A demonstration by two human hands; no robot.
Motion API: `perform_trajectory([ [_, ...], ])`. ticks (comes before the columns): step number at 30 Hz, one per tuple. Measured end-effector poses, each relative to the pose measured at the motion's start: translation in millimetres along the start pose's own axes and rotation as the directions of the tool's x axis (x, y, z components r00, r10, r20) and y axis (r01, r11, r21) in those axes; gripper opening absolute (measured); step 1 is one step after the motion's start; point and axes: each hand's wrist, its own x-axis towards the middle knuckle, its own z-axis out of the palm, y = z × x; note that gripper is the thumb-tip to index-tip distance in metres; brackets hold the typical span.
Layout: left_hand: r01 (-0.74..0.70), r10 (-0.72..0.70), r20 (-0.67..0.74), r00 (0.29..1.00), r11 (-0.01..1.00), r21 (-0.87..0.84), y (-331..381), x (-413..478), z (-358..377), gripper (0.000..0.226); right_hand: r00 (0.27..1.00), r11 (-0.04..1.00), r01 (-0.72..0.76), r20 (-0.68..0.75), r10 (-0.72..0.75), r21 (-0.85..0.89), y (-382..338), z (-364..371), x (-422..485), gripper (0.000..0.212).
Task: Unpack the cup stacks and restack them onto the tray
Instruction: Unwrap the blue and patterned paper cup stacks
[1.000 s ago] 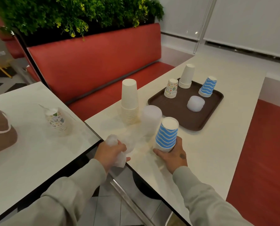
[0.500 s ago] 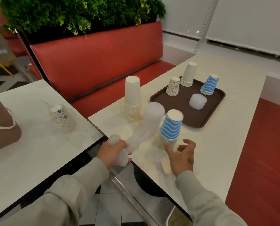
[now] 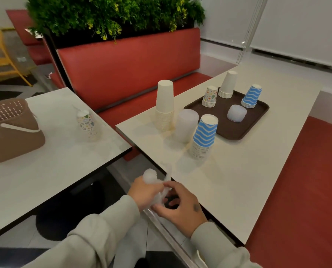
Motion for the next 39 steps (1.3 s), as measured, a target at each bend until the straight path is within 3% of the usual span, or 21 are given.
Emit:
perform_trajectory([
  [3, 0.026, -0.027, 0.017, 0.999, 0.999, 0.023, -29.2, 1.5, 1.1, 0.072, 0.999, 0.999, -0.053, 0.011, 0.053, 0.014, 7.6, 18.0, -7.5, 0.043],
  [4, 0.054, -0.055, 0.04, 0.998, 0.998, 0.012, -32.8, -5.8, 2.7, 0.066, 0.998, 0.998, -0.059, 0.025, 0.059, 0.002, 11.9, 23.6, -9.9, 0.039],
  [7, 0.167, -0.167, 0.073, 0.983, 0.986, 0.011, -56.3, -17.2, 7.1, 0.014, 0.996, 0.993, -0.077, 0.03, 0.08, -0.087, 31.1, 36.7, -15.9, 0.032],
  [8, 0.208, -0.208, 0.082, 0.975, 0.978, 0.012, -66.1, -18.2, 8.3, 0.01, 0.996, 0.991, -0.084, 0.022, 0.087, -0.104, 39.9, 40.4, -17.6, 0.03],
  [11, 0.275, -0.275, 0.162, 0.948, 0.961, 0.023, -93.6, -11.8, 13.7, 0.027, 0.985, 0.983, -0.168, 0.027, 0.171, -0.078, 64.8, 48.2, -24.6, 0.024],
  [15, 0.331, -0.327, 0.285, 0.901, 0.943, 0.035, -113.9, 2.7, 25.2, 0.033, 0.969, 0.967, -0.247, -0.026, 0.246, -0.06, 100.1, 53.0, -30.3, 0.017],
  [21, 0.408, -0.392, 0.418, 0.819, 0.911, 0.055, -137.8, 31.5, 53.1, 0.054, 0.884, 0.89, -0.456, -0.112, 0.454, 0.014, 156.8, 42.0, -34.1, 0.014],
  [25, 0.404, -0.419, 0.45, 0.789, 0.905, 0.135, -164.9, 54.4, 79.0, 0.035, 0.824, 0.833, -0.552, -0.128, 0.551, 0.037, 189.4, 36.9, -38.1, 0.015],
  [32, 0.328, -0.371, 0.424, 0.826, 0.928, 0.175, -215.6, 90.1, 107.7, 0.028, 0.769, 0.793, -0.596, -0.198, 0.608, 0.123, 243.2, 48.8, -40.7, 0.006],
  [36, 0.306, -0.353, 0.424, 0.834, 0.935, 0.177, -239.1, 111.1, 123.4, 0.032, 0.649, 0.713, -0.652, -0.296, 0.701, 0.259, 294.0, 57.0, -36.5, 0.011],
  [39, 0.284, -0.323, 0.468, 0.822, 0.946, 0.154, -253.0, 130.2, 135.2, 0.047, 0.495, 0.621, -0.727, -0.404, 0.769, 0.293, 339.1, 56.2, -28.3, 0.017],
])
